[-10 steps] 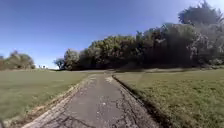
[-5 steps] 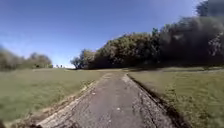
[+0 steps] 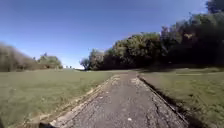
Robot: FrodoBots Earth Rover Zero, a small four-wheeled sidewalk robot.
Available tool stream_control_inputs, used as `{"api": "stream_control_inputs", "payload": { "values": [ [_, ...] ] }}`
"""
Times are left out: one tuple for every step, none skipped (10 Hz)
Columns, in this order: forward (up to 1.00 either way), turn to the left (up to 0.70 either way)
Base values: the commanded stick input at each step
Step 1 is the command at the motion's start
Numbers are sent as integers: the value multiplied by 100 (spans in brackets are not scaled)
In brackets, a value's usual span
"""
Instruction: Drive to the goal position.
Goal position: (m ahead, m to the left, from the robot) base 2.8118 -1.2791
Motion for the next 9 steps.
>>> {"api": "stream_control_inputs", "payload": {
  "values": [
    [50, 0],
    [50, 0],
    [50, 0],
    [50, 0],
    [50, 0],
    [50, 0],
    [50, 0],
    [50, 0],
    [50, 0]
  ]
}}
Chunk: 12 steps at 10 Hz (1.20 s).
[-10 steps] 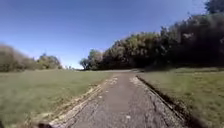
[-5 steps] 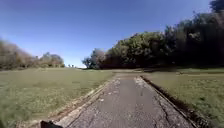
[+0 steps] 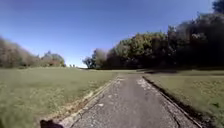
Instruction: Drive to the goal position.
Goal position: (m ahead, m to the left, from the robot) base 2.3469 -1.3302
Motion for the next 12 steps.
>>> {"api": "stream_control_inputs", "payload": {
  "values": [
    [50, 0],
    [50, 0],
    [50, -14],
    [50, -27],
    [50, -27],
    [50, -14],
    [50, 0],
    [50, 0],
    [50, 0],
    [50, 0],
    [50, 0],
    [50, 0]
  ]
}}
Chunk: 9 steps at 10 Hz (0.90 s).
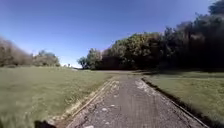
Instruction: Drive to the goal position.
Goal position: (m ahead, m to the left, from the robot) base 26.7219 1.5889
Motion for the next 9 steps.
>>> {"api": "stream_control_inputs", "payload": {
  "values": [
    [50, 0],
    [50, 0],
    [50, 0],
    [50, 0],
    [50, 0],
    [50, 0],
    [50, 0],
    [50, 0],
    [50, 0]
  ]
}}
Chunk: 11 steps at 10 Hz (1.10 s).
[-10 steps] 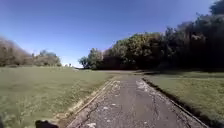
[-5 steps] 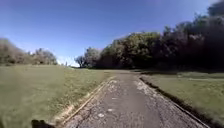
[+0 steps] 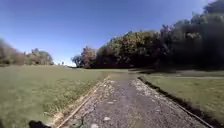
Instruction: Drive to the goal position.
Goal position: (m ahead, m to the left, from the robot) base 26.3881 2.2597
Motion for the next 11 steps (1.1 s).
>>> {"api": "stream_control_inputs", "payload": {
  "values": [
    [50, 0],
    [50, -10],
    [50, -27],
    [50, -27],
    [50, 0],
    [50, 0],
    [50, 0],
    [50, 0],
    [50, 0],
    [50, 0],
    [50, 0]
  ]
}}
